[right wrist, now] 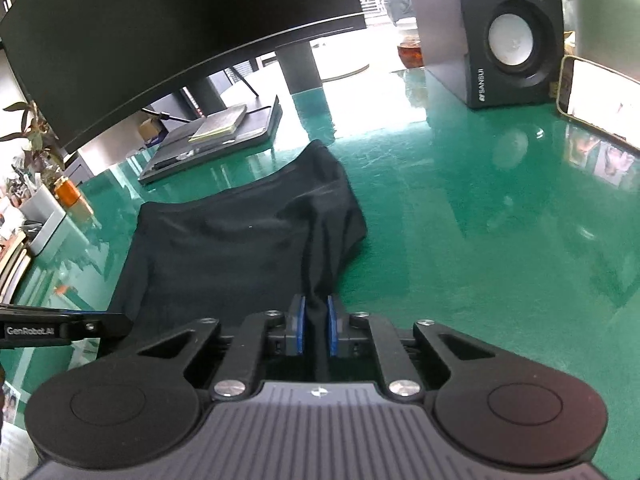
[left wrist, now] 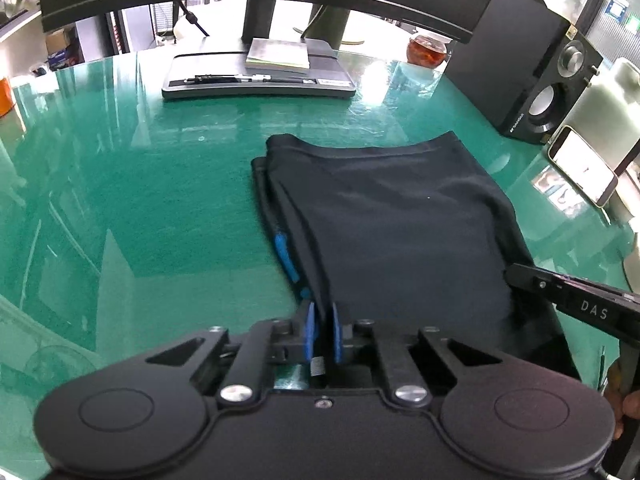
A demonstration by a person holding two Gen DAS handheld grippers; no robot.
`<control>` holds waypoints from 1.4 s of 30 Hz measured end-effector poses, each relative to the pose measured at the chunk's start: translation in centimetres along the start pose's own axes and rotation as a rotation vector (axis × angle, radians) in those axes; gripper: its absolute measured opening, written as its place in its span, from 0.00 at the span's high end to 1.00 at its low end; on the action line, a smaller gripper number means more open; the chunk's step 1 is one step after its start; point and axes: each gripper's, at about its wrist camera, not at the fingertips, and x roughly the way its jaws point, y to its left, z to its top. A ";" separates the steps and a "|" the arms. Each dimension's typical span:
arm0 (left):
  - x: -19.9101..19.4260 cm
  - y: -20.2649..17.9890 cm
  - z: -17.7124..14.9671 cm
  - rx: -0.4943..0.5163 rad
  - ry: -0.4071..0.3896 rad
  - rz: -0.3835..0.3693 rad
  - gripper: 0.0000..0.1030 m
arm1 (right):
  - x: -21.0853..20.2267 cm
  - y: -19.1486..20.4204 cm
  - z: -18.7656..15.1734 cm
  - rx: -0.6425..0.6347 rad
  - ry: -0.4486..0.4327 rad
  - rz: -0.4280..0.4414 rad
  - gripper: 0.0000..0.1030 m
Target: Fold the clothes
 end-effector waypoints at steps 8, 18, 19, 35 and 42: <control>-0.1 0.2 -0.1 -0.006 0.004 -0.001 0.88 | 0.0 0.1 -0.2 -0.005 -0.004 -0.020 0.92; -1.8 -0.2 -1.9 -0.025 0.065 -0.109 0.45 | -2.2 -0.8 -1.3 0.072 0.044 0.089 0.59; -1.9 -0.5 -2.2 -0.023 0.061 -0.111 0.39 | -2.3 -0.7 -1.5 0.071 0.052 0.097 0.58; -1.8 -0.9 -2.7 -0.005 0.058 -0.068 0.91 | -2.3 -0.3 -1.8 -0.010 0.038 -0.030 0.95; -1.9 -0.5 -2.5 -0.023 0.059 -0.090 0.58 | -2.7 -1.1 -1.8 0.040 0.035 0.009 0.76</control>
